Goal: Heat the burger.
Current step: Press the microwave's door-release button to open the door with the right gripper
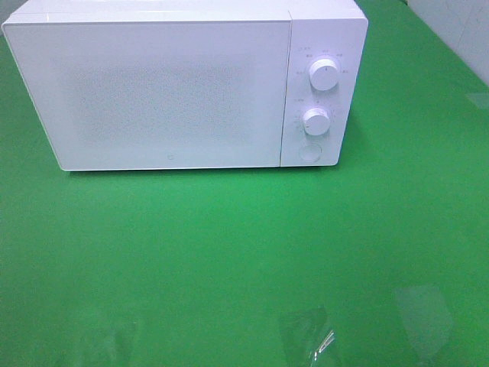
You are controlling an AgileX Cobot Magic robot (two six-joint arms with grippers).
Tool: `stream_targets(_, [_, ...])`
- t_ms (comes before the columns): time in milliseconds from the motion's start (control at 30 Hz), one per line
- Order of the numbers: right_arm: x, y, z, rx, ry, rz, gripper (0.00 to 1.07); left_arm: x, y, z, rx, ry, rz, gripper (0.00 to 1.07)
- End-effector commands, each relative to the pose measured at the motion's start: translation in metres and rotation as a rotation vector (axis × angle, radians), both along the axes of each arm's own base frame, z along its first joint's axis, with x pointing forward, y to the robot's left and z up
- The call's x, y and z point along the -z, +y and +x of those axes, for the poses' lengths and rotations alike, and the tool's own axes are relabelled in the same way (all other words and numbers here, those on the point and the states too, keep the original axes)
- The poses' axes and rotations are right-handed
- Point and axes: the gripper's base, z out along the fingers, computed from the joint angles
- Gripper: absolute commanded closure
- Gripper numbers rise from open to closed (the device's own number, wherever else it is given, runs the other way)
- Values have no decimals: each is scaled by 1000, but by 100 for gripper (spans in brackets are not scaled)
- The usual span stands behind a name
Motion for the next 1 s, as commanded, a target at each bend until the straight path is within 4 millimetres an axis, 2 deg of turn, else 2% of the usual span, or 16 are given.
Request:
stream_targets(33, [1,2,21,-3,-13,-8,38,0,0,0,-4,-13,-5,7])
stream_targets(67, [1,2,21,-3,-13,-8,38,0,0,0,-4,-13,-5,7])
stream_targets(100, [2,4,31,-6,0,-10,36,0,0,0,-4,-13,-5,7])
stream_targets(133, [2,4,31,-6,0,-10,36,0,0,0,-4,-13,-5,7])
stream_targets(233, [6,7,50,-13,19,-7,34,0,0,0,-4,-13,-5,7])
stream_targets(267, [6,7,50,-13,19,-7,34,0,0,0,-4,-13,-5,7])
stream_targets(300, [9,8,63,-16,33,-4,33,0,0,0,-4,-13,-5,7])
stream_targets(333, [9,8,63,-16,33,-4,33,0,0,0,-4,-13,-5,7])
stream_targets(367, [12,10,74,-20,35,-2,33,0,0,0,-4,-13,-5,7])
stream_targets(533, [19,13,94,-25,25,22,33,0,0,0,-4,-13,-5,7])
stream_targets(567, [22,14,104,-26,15,44,33,0,0,0,-4,-13,-5,7])
stream_targets(700, [27,17,118,-30,-8,68,33,0,0,0,-4,-13,-5,7])
stream_targets(733, [31,18,127,-35,-23,71,33,0,0,0,-4,-13,-5,7])
stream_targets(900, [42,20,143,-42,-40,77,33,0,0,0,-4,-13,-5,7])
stream_targets(967, [56,22,157,-45,-39,85,33,0,0,0,-4,-13,-5,7])
stream_targets(1000, [56,22,157,-45,-39,85,33,0,0,0,-4,-13,-5,7])
